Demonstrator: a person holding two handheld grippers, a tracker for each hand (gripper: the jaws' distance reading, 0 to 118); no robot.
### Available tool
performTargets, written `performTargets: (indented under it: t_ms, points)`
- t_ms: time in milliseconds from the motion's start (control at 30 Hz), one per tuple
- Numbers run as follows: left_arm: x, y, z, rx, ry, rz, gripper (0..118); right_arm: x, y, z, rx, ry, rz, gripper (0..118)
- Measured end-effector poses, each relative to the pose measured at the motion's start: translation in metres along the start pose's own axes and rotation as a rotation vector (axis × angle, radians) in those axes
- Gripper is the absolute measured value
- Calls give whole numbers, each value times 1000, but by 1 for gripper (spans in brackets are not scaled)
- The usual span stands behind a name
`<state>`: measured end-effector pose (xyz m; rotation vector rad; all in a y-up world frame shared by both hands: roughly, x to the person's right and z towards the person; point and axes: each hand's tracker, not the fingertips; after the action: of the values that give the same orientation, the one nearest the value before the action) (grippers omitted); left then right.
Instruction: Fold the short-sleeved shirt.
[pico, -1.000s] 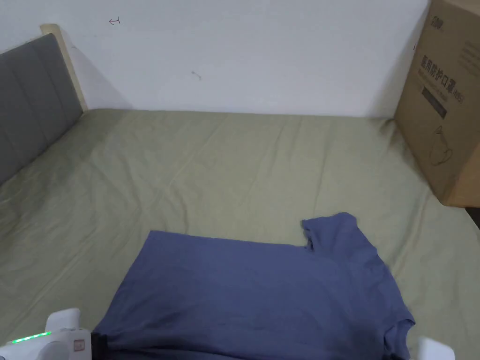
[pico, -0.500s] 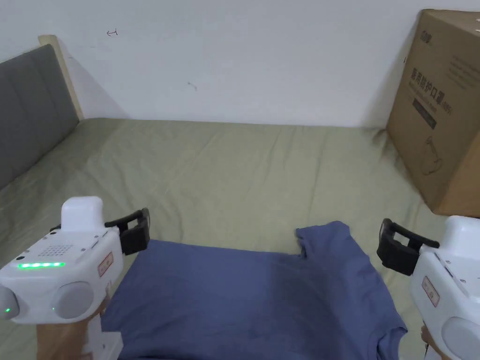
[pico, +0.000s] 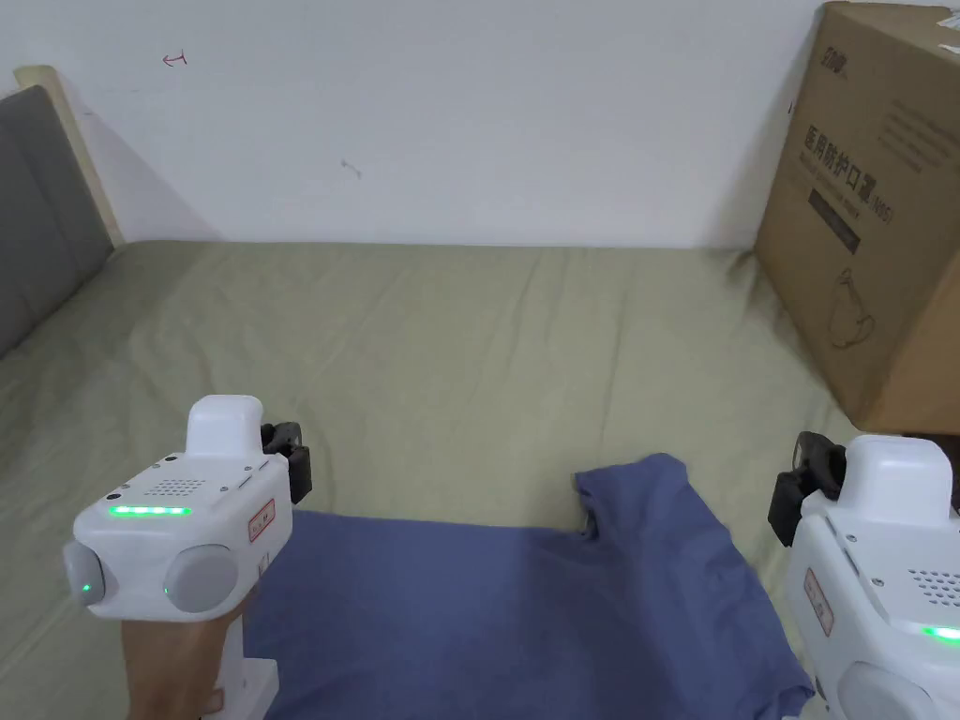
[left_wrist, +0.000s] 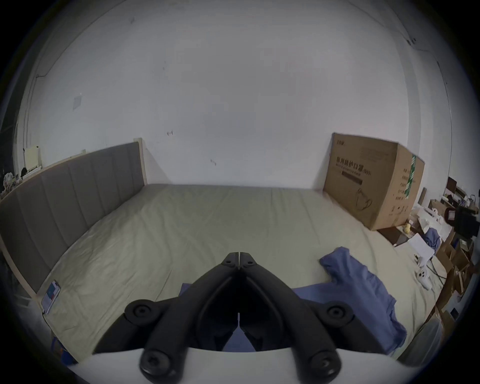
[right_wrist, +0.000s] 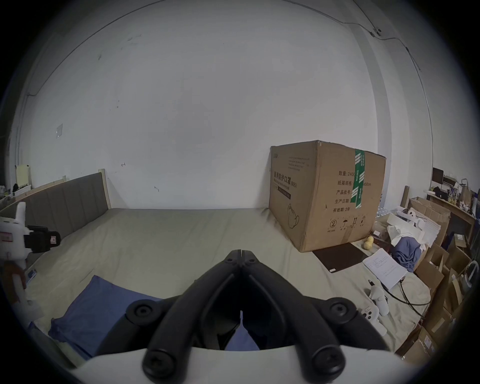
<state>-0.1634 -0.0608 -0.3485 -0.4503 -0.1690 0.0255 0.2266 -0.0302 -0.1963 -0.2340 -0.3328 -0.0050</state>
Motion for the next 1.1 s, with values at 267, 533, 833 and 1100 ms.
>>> performTargets:
  t_ms: [267,533,833,1100]
  points:
    - [-43,-10,-139,-331,-6,24,35,0,-18,-57,-83,-5,7,0]
    - [-74,-55,-221,-610,115,-52,97,0,-45,-101,-179,-14,16,0]
    - [-73,-76,-228,-609,55,-23,2,13,-71,-137,-327,-22,-67,0]
    - [-75,-51,-184,-464,22,39,2,34,-116,-225,-605,-49,-43,114]
